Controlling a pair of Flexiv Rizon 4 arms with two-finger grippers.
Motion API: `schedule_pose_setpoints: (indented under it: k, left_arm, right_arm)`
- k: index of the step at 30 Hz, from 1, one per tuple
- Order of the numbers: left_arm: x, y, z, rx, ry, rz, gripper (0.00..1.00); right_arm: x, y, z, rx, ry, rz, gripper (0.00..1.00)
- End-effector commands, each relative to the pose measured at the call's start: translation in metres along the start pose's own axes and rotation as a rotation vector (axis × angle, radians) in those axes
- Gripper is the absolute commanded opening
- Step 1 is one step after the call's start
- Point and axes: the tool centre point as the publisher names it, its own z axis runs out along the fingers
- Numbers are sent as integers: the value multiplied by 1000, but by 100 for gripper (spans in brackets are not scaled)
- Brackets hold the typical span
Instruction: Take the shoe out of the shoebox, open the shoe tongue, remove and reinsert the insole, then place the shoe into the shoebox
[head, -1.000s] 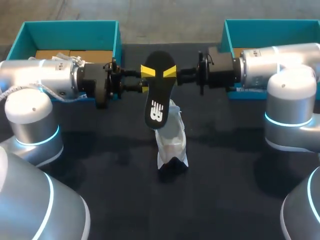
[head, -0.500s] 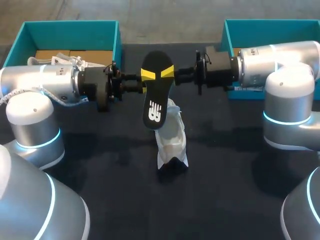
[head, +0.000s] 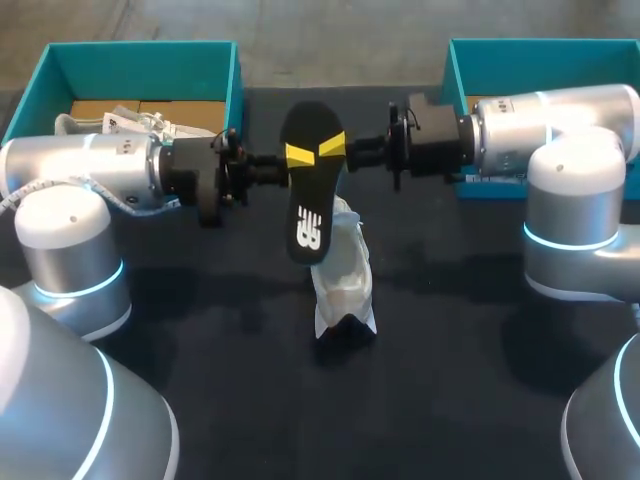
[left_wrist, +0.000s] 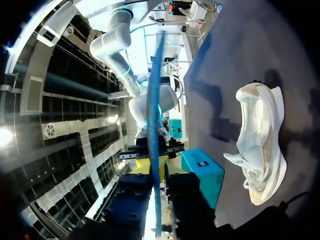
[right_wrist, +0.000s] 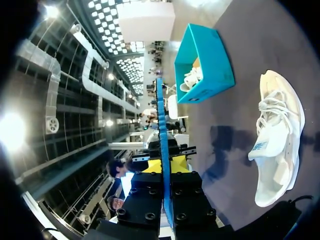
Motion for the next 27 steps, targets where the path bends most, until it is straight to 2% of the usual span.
schedule_pose_setpoints:
  k: [1,6,7,8,9,10,27]
  left_arm:
    - [1,0,4,2,-1,3,0]
    - [1,-1,5,3,0,-1,0]
    - [0,-1,5,3,-2,-6,0]
    - [0,-1,5,3,-3,-6,0]
    - [0,-1,5,3,-3,-6,0]
    - [-1,-2,5,0,-4,-7,0]
    - [-6,-8,4,-43,18,-32,0]
  right_arm:
    - [0,-2,0,-2,5,-2,0]
    - [-1,-2,-2,4,18,-8,0]
    - [-2,-2,-4,4,19,-8,12]
    - [-2,-2,-5,4,20,-8,38]
    - [-2,-2,-5,4,20,-8,38]
    - [-4,-3,-10,-6,16,-6,100]
    - [-7,-19,-61,-48,-47,2,100]
